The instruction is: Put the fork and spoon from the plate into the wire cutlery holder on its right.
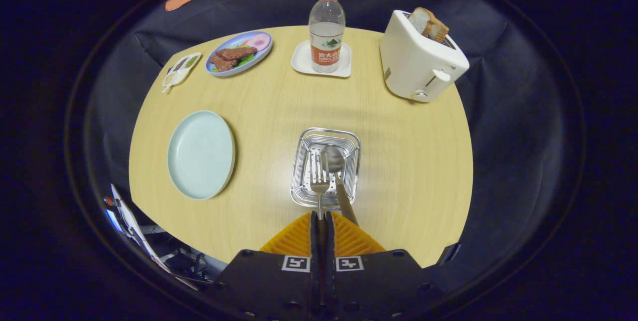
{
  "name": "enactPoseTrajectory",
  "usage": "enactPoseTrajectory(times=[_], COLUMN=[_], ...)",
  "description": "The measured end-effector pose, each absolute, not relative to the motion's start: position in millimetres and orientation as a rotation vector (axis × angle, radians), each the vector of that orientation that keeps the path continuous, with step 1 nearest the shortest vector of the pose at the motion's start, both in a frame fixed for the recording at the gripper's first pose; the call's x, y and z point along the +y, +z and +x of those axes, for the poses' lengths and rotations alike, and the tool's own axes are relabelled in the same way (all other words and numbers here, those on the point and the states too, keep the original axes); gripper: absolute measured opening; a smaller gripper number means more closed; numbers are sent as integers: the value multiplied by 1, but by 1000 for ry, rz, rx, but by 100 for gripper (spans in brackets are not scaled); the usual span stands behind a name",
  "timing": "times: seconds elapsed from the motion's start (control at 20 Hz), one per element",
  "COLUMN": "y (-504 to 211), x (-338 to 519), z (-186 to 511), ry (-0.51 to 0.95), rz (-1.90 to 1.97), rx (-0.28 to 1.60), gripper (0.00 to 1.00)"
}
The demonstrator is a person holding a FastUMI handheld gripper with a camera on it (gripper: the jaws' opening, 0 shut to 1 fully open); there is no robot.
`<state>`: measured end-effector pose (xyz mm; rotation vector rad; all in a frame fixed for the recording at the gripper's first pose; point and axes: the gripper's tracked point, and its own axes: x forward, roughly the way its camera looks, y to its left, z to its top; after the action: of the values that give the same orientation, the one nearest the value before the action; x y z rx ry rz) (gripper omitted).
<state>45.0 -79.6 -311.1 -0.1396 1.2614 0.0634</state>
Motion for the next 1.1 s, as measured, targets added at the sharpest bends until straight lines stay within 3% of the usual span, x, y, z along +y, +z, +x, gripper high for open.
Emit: enactPoseTrajectory(times=[0.5,0.95,1.1], y=[-313,-284,-267], x=[-79,-59,-47], z=[59,81,75], ry=[68,127,120], rz=[-136,-145,-103], rx=[1352,1160,1107], gripper=[7,10,17])
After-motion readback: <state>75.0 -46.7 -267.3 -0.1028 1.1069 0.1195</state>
